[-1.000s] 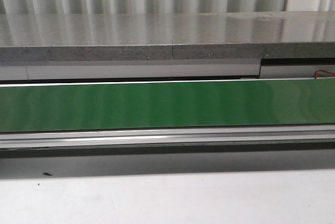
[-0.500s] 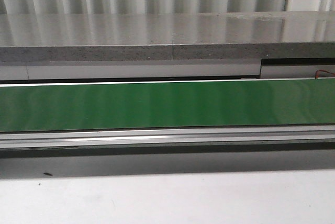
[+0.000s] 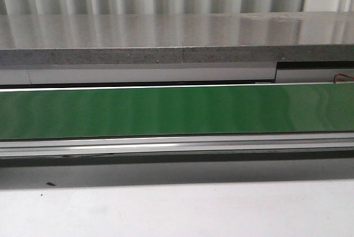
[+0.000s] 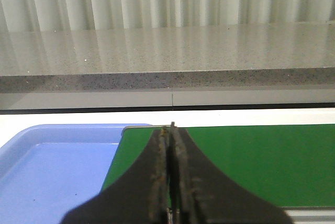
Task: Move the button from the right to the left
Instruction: 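Close the right gripper on the yellow push button's black body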
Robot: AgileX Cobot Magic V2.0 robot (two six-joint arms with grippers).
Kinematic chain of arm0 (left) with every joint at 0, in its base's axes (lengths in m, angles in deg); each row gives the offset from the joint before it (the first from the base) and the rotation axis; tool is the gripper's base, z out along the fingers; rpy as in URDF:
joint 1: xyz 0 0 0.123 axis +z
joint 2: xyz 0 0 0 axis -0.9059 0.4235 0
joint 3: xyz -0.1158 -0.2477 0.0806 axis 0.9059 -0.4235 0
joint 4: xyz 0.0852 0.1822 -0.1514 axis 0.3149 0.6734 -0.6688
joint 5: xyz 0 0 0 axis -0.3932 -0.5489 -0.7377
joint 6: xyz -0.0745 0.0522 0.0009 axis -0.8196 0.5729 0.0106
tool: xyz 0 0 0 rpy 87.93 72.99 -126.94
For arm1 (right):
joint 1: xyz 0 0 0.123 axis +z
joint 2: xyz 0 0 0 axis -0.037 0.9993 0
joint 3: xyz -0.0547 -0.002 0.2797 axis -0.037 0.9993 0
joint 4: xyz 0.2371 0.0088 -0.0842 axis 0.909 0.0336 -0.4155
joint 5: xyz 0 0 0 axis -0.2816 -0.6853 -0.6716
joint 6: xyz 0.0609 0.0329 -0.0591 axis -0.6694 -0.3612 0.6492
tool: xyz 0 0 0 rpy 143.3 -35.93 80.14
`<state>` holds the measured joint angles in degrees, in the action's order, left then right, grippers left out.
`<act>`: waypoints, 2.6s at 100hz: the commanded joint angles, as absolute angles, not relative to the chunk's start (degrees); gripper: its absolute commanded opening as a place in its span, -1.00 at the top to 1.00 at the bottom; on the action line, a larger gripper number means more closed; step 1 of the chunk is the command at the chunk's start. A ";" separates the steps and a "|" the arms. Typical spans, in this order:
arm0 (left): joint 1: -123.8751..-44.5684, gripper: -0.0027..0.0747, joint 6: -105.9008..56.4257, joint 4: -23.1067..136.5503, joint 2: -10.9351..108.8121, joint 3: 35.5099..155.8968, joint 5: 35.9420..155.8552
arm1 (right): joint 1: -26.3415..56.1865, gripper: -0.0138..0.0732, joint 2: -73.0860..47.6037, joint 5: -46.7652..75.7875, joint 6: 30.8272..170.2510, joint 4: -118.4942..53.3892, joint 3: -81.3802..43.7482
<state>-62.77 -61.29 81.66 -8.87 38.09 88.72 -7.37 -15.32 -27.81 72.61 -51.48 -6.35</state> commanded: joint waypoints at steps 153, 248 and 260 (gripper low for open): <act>-63.17 0.98 -61.79 81.48 -10.76 35.87 84.44 | -26.64 -0.42 39.76 -23.22 83.82 -52.85 -36.94; -63.17 0.98 -61.79 81.48 -10.76 35.87 84.44 | -15.92 0.30 18.34 -32.69 83.89 -46.20 -36.51; -63.17 0.98 -61.79 81.48 -10.76 35.87 84.44 | -11.81 0.30 18.47 -31.86 83.89 -46.20 -34.13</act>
